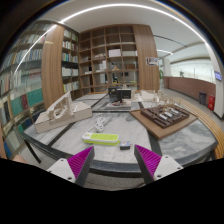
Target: Unplug charger
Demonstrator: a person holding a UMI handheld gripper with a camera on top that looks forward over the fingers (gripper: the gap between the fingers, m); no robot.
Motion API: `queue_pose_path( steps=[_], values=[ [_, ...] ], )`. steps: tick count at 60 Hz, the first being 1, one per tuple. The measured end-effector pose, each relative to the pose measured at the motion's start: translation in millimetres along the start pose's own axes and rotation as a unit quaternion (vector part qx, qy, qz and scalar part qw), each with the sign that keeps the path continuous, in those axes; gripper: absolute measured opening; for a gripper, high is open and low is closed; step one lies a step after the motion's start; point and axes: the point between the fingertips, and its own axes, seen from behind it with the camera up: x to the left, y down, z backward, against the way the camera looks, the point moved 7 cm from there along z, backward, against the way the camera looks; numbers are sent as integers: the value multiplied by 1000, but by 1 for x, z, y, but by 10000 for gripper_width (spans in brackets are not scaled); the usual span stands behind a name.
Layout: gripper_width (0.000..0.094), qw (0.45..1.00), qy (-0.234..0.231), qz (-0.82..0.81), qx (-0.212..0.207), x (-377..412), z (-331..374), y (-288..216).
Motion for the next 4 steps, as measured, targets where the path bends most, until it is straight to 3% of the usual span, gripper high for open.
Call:
queue_pose_path(
  steps=[4],
  values=[
    [847,1000,-4,-19,4,-2,0,4]
  ],
)
